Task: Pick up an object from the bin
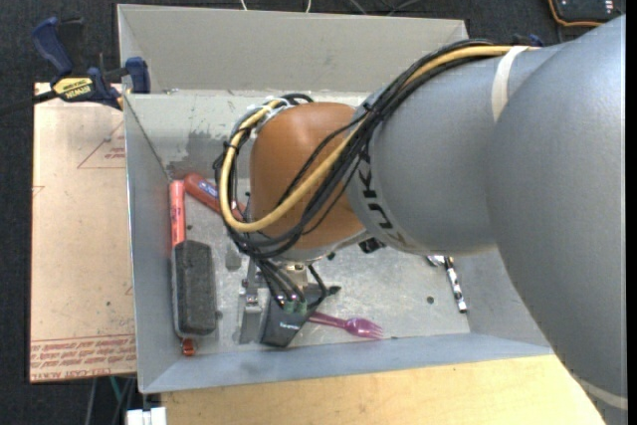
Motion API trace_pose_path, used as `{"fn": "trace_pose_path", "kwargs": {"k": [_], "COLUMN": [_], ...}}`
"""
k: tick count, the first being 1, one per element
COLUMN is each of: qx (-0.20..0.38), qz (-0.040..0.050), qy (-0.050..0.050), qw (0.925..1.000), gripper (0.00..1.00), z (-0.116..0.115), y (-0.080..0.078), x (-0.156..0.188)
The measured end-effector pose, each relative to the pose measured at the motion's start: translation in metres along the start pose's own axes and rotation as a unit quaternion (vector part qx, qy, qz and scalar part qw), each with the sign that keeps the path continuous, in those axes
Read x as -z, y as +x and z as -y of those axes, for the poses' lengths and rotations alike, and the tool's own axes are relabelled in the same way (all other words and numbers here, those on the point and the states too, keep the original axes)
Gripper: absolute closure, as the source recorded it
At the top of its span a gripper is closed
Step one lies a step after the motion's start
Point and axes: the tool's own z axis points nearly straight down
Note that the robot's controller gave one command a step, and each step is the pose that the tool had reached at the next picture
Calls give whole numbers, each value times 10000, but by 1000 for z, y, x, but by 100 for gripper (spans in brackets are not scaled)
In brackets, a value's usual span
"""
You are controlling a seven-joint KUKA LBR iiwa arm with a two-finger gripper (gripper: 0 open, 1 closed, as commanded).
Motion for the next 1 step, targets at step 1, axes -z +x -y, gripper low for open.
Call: {"fn": "trace_pose_path", "kwargs": {"k": [1], "qx": [1], "qz": [2], "qy": [-1], "qw": [10000], "gripper": [0], "z": [0], "y": [0], "x": [0]}}
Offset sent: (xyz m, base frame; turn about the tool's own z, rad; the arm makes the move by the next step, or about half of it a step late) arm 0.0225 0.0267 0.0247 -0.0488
